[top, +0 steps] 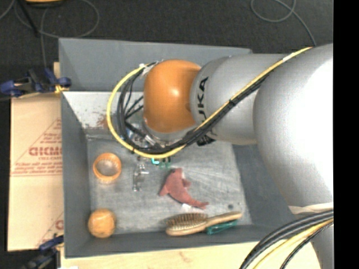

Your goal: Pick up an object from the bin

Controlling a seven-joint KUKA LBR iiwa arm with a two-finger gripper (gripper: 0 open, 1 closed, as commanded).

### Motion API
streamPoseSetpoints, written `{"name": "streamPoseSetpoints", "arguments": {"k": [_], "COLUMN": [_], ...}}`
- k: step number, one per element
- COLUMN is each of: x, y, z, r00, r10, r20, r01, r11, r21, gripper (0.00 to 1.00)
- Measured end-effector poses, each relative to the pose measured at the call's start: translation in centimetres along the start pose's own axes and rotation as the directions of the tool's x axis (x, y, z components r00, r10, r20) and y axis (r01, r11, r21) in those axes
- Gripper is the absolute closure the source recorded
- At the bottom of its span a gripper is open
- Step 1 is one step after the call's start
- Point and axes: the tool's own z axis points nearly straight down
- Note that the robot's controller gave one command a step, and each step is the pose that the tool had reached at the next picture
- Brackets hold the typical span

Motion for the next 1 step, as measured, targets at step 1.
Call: {"name": "streamPoseSetpoints", "arguments": {"k": [1], "x": [-0.21], "y": [-0.03], "z": [-0.44], "r00": [1.000], "r10": [0.003], "r20": [0.008], "r01": [-0.003], "r11": [1.000], "r21": [-0.001], "gripper": [0.00]}}
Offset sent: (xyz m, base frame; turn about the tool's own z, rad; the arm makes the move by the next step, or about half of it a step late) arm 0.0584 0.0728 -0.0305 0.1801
